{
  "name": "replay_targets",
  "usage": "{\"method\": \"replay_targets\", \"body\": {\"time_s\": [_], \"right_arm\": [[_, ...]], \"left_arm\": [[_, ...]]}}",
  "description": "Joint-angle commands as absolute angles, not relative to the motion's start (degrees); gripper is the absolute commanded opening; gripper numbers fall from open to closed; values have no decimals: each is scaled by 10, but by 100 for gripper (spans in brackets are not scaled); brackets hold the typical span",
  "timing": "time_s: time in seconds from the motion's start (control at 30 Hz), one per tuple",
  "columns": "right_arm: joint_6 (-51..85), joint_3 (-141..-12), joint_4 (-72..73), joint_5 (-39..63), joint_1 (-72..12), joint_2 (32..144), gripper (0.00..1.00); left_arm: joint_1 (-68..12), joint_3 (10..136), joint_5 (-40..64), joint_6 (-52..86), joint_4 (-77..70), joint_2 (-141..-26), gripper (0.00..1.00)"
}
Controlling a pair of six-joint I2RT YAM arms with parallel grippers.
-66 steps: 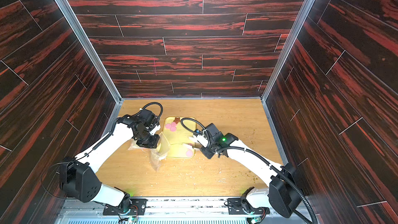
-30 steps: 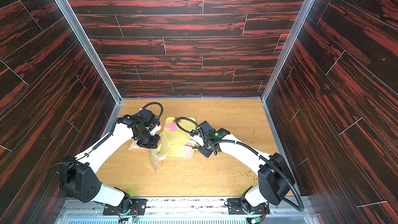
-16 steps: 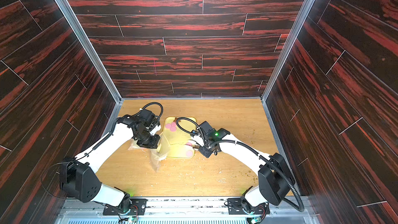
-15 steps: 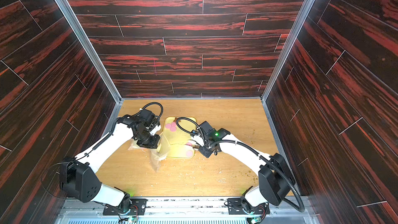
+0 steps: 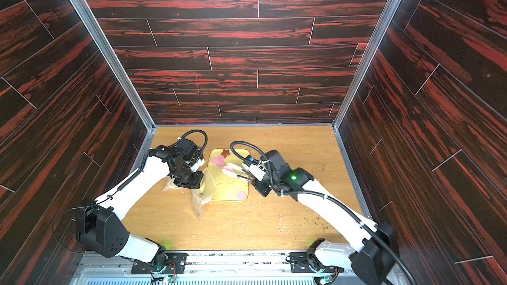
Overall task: Put the cookies into a resealable bag to prevent moisture
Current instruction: Pick up the cookie from the tray, then place the cookie in the ziploc bag.
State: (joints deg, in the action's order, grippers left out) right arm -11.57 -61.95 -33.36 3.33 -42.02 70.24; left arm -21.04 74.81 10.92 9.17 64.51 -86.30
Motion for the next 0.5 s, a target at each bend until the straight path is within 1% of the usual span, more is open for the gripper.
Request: {"method": "replay_targets", "body": {"time_s": [0.0,0.17,0.27,0.47], "right_arm": [[-108,-611,-293,133,-420,678,28],[-92,-589,-262,242,-419,668,28],[-85,-583,-253,265,-420,673,28],[-89,-584,-261,265,-421,693,30]], "left_arm": [[-207,765,103,79,663,-863,0],[-207,766,102,79,665,-864,0],[-207,766,107,80,665,-864,0],[-207,764,124,84,660,-854,0]]}}
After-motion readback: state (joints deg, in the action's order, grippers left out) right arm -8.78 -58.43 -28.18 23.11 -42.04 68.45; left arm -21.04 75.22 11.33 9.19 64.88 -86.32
